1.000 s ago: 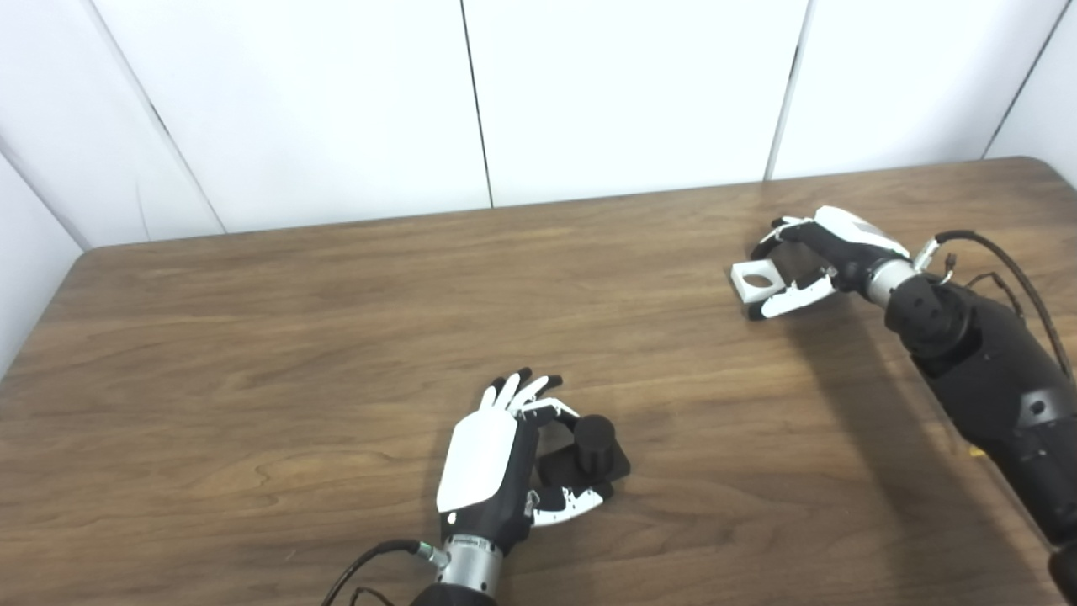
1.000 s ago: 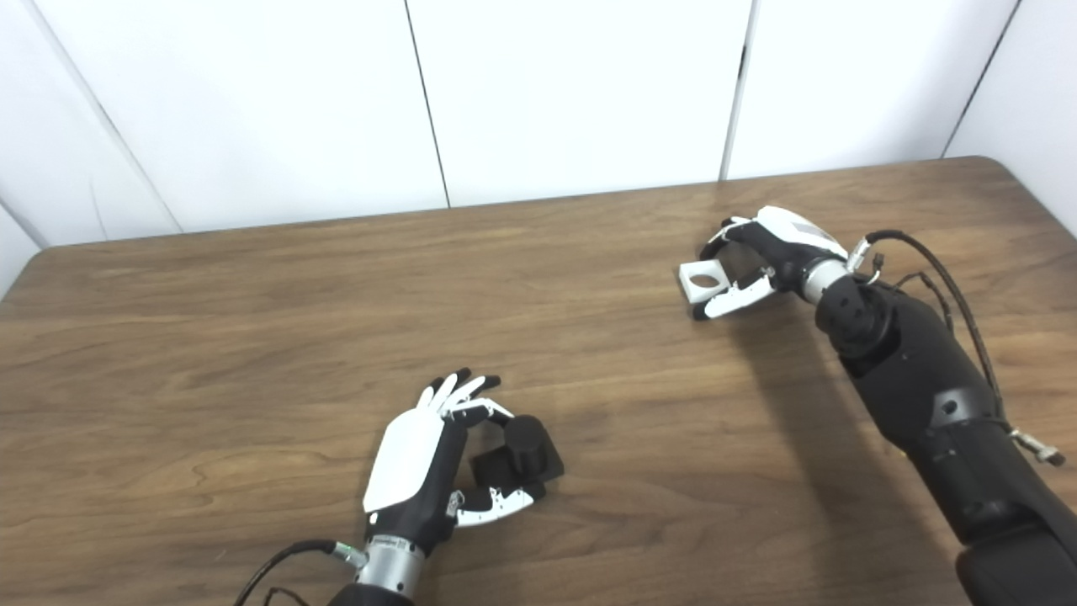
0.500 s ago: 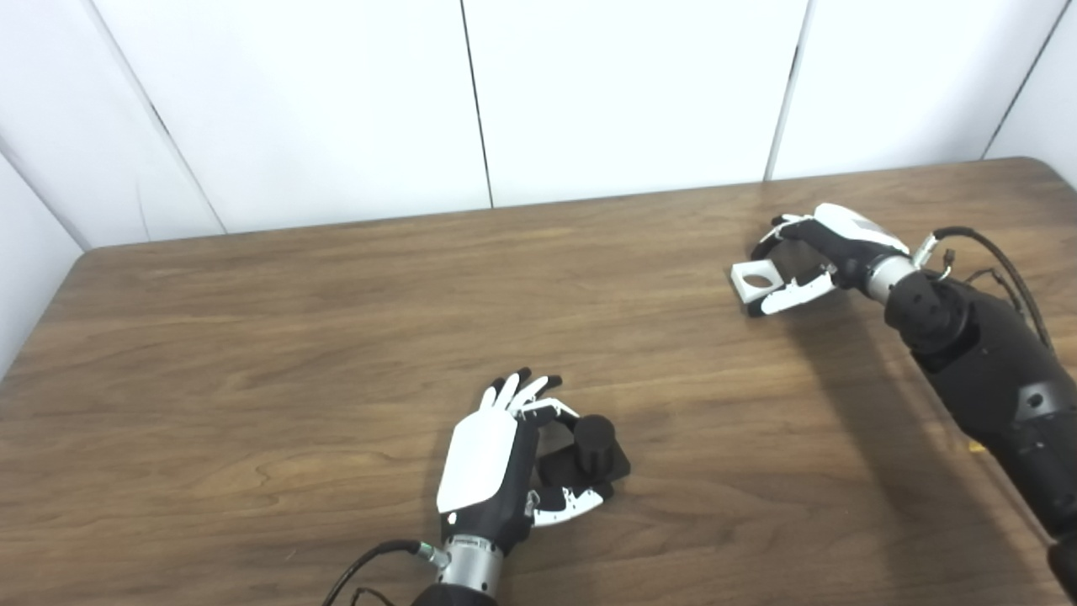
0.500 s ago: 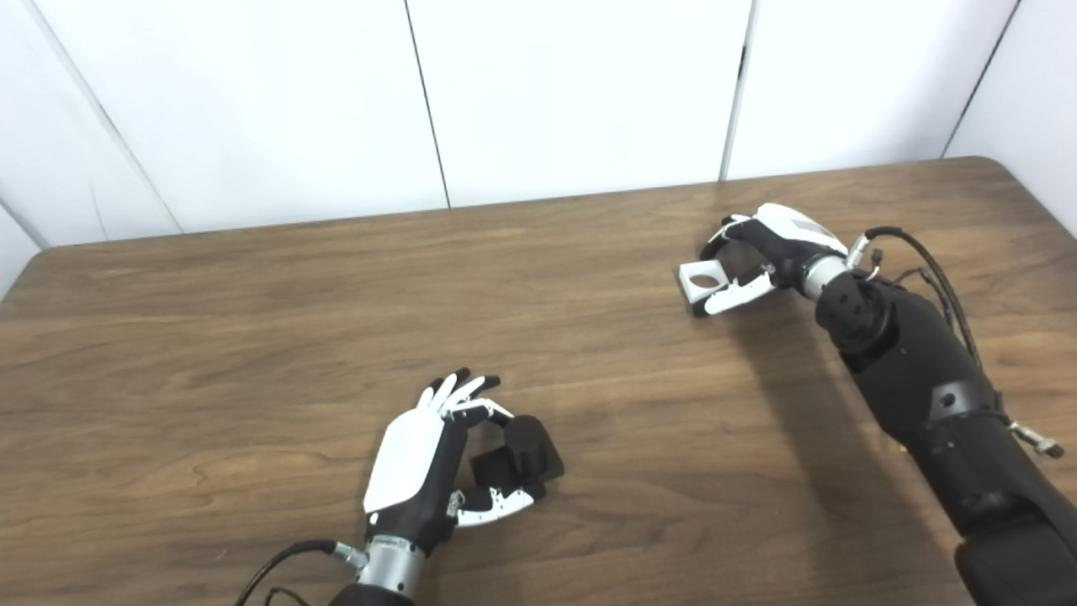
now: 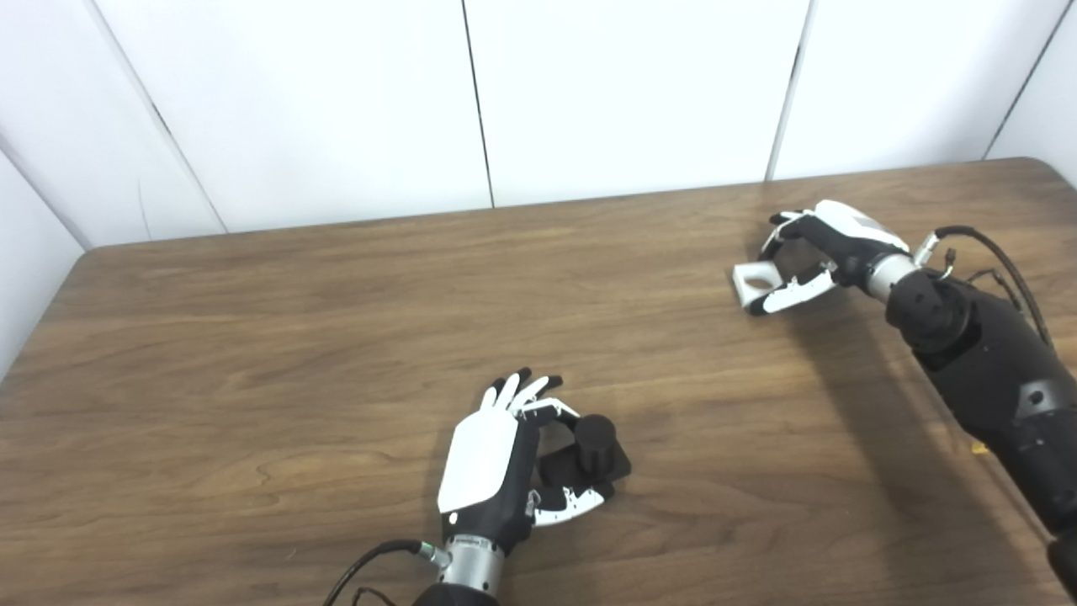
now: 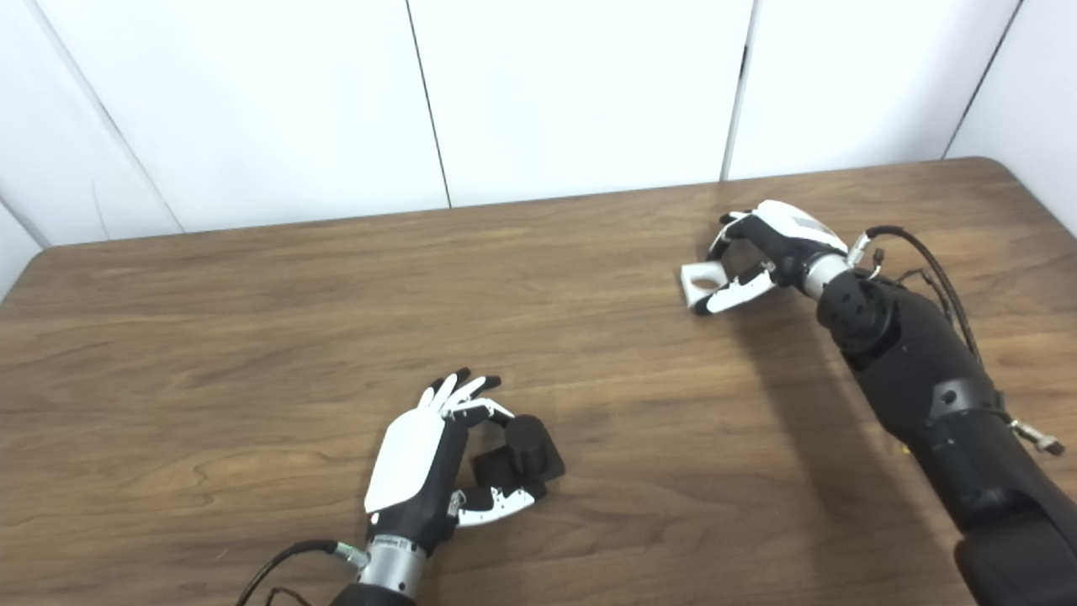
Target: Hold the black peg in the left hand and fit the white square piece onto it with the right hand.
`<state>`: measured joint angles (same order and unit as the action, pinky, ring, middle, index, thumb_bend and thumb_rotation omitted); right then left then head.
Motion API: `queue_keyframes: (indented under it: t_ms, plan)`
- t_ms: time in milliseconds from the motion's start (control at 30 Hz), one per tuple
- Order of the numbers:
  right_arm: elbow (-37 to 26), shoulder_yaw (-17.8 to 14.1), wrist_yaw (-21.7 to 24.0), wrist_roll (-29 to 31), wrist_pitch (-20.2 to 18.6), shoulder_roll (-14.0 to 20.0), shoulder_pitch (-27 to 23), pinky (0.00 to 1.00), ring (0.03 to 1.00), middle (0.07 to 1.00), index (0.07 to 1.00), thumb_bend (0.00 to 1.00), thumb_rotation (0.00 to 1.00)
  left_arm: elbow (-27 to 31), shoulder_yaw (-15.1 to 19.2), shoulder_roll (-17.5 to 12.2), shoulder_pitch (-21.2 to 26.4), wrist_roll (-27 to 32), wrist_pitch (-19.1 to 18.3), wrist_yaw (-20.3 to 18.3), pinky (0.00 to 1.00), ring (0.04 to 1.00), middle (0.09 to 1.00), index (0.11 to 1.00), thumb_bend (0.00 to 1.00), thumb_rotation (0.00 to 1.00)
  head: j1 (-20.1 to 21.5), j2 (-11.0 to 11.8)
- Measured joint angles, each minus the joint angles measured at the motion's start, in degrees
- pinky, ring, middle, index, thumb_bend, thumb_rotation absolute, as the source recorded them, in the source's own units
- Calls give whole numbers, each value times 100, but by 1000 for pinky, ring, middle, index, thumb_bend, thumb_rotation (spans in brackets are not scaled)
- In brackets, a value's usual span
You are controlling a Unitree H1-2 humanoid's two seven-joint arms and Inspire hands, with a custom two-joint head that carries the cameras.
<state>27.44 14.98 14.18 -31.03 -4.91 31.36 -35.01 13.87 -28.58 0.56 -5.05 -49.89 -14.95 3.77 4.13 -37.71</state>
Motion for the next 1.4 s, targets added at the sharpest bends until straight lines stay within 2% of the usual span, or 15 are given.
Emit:
queue_keyframes:
  t_ms: [833,1100,1400]
  plan:
    - [-134,-2,-10,43,55,41,60,1000,1000,935,493,512,151,-3,0,12,2,-4,2,15,1000,975,880,491,516,73,0,0]
    - [-559,-14,141,42,-14,179,263,1000,1000,938,494,513,153,-3,3,16,2,-3,0,11,1000,975,880,491,517,73,-9,-9]
    - [-1317,-103,366,36,-331,222,632,1000,1000,936,493,518,158,-22,12,20,2,-2,5,21,1000,973,879,491,517,72,-9,-9]
